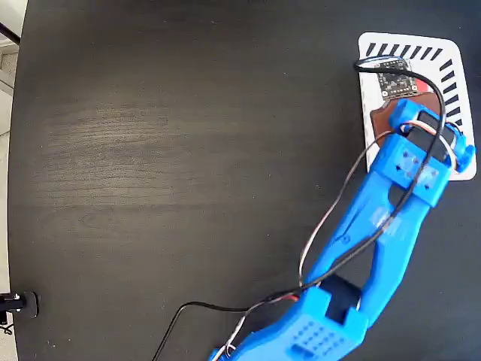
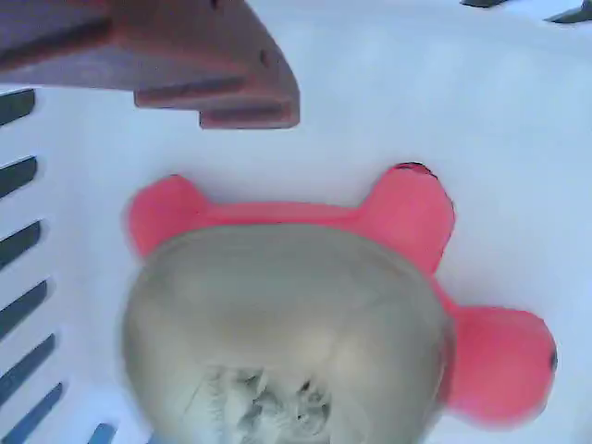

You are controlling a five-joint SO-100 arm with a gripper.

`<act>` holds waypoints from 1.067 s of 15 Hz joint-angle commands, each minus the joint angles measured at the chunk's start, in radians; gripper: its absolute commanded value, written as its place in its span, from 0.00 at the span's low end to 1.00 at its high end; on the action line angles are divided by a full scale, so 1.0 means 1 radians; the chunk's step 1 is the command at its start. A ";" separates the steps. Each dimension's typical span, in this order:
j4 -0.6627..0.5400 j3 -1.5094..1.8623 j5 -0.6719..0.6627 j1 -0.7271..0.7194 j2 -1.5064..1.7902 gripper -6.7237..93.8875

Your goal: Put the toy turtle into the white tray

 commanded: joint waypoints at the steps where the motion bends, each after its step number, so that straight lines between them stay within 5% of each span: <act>1: 0.005 0.040 0.005 -0.014 0.287 0.24; 4: -0.038 0.215 -0.032 -0.098 0.546 0.01; 14: -0.680 1.348 -0.509 -0.589 1.396 0.01; 16: -0.727 1.589 -0.555 -0.635 1.565 0.01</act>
